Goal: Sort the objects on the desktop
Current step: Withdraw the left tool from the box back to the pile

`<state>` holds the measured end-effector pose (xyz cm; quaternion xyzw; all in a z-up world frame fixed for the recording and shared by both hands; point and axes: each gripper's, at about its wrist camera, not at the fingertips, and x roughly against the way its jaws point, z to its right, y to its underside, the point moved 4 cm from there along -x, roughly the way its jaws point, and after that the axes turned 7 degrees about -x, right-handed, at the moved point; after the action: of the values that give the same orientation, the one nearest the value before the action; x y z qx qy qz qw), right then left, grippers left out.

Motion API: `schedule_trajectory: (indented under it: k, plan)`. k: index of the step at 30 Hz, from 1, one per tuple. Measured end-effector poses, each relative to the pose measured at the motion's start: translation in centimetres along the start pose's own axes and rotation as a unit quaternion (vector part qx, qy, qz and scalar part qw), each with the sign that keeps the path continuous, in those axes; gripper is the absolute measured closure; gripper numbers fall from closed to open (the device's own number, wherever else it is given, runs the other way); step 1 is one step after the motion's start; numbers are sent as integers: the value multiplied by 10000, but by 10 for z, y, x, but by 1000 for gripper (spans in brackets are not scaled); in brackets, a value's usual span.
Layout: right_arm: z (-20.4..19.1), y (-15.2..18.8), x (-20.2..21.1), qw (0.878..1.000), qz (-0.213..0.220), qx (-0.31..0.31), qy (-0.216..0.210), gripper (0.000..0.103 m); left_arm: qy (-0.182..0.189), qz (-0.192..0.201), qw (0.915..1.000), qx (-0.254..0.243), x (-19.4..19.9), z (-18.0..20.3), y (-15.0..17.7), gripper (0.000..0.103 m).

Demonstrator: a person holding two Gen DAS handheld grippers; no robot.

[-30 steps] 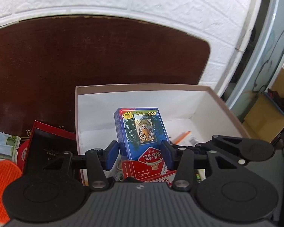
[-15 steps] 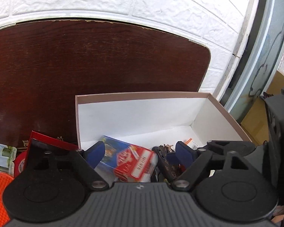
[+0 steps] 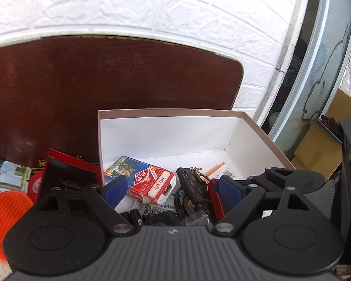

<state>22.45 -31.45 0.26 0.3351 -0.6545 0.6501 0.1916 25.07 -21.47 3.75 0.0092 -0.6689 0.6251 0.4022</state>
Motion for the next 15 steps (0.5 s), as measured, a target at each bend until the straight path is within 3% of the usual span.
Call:
schedule_trajectory:
  k: [15]
  plan:
    - [-41, 33, 63, 9978, 531, -202, -329, 17, -367, 382, 9985, -114, 88, 28, 38, 10]
